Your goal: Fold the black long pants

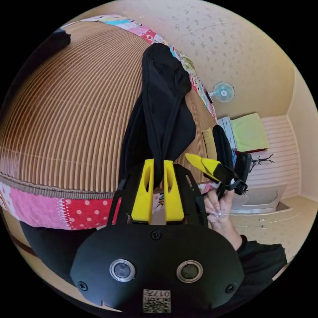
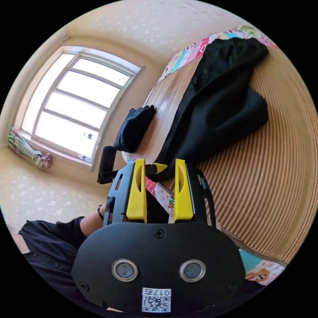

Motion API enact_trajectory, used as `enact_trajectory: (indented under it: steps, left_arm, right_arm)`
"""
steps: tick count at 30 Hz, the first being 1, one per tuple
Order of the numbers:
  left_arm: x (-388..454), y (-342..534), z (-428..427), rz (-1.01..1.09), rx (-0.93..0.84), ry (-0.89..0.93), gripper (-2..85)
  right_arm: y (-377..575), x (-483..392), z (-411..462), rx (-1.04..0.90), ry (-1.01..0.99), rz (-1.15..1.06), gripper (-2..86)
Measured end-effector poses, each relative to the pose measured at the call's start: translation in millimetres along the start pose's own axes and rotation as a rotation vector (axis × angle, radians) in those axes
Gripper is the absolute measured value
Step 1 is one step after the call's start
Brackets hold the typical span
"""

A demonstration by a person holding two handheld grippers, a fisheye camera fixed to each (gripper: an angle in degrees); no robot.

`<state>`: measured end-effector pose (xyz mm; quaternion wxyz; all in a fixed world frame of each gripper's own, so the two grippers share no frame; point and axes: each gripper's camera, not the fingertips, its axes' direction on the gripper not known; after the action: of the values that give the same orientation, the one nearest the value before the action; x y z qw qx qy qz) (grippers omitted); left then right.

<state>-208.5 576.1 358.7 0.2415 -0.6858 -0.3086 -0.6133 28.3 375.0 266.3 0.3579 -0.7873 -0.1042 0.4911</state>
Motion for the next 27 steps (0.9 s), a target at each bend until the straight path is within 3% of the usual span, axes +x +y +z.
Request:
enact_trajectory:
  steps: [2,3,6,9,13,15,20,25,27]
  left_arm:
    - [30,-30,-12,0.096,-0.105,-0.024,4.7]
    - [40,-34,-20,0.129,-0.106,-0.054,4.7]
    - [81,-39,-78,0.284,-0.026,-0.009,4.3]
    - [76,-26,-134,0.263,0.078,0.166,4.0]
    - [15,6,-171,0.104,0.201,0.095,2.4]
    - [-20,14,-167,-0.004,0.188,0.077,2.0]
    - [-63,19,-156,-0.137,0.181,0.366,1.0]
    - [-15,-3,-164,-0.108,0.141,0.411,1.1]
    - [6,-9,-169,-0.066,0.11,0.369,1.2]
  right_arm:
    - [-18,8,-2,-0.023,-0.045,0.059,12.0]
    - [-25,9,-17,-0.006,-0.016,0.097,6.9]
    - [-17,-16,-86,0.069,-0.181,-0.067,2.3]
    - [39,-44,-181,0.227,-0.156,-0.278,0.9]
    - [133,-15,-289,0.402,0.196,-0.145,0.5]
    - [183,23,-330,0.433,0.386,0.052,0.6]
    - [225,51,-330,0.456,0.161,0.094,2.3]
    - [179,47,-240,0.21,-0.077,0.029,10.8]
    - [143,57,-190,0.131,-0.359,0.017,14.1]
